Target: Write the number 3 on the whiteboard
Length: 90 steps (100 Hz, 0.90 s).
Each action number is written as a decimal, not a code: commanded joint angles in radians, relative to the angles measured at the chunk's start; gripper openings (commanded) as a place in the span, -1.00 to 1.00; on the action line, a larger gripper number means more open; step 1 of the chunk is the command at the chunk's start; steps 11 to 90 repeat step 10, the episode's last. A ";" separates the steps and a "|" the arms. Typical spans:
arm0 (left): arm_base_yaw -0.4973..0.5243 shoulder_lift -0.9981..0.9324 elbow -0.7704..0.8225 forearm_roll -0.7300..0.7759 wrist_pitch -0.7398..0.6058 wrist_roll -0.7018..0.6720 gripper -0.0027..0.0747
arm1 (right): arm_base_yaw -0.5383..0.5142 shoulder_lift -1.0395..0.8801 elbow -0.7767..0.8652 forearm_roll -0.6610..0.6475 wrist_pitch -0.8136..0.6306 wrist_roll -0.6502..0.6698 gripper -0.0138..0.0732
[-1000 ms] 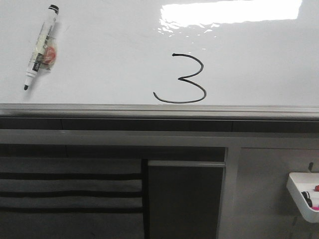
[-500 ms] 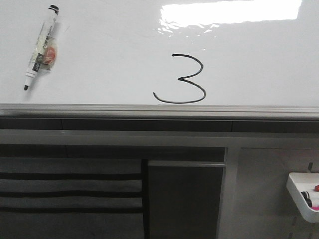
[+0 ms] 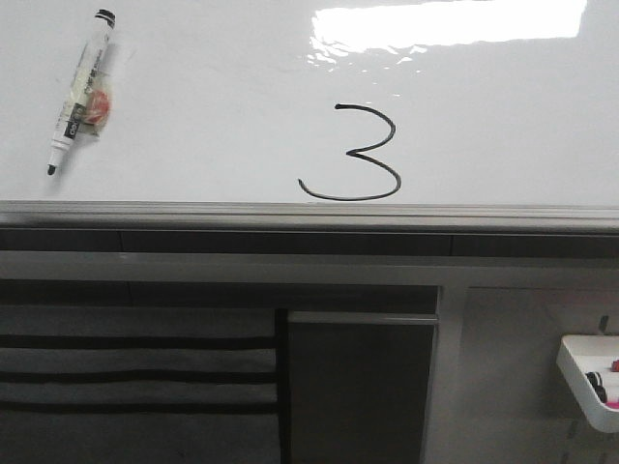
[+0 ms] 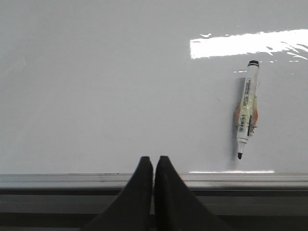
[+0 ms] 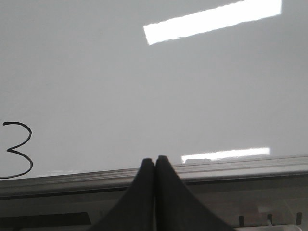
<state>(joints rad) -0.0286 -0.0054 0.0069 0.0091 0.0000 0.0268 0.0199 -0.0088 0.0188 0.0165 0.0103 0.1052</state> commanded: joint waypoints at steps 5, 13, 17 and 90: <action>0.002 -0.031 0.001 -0.009 -0.079 -0.010 -0.98 | -0.006 -0.020 0.019 0.001 -0.088 -0.008 -0.85; 0.002 -0.031 0.001 -0.009 -0.079 -0.010 -0.98 | -0.006 -0.020 0.019 0.001 -0.088 -0.008 -0.85; 0.002 -0.031 0.001 -0.009 -0.079 -0.010 -0.98 | -0.006 -0.020 0.019 0.001 -0.088 -0.008 -0.85; 0.002 -0.031 0.001 -0.009 -0.079 -0.010 -0.98 | -0.006 -0.020 0.019 0.001 -0.088 -0.008 -0.85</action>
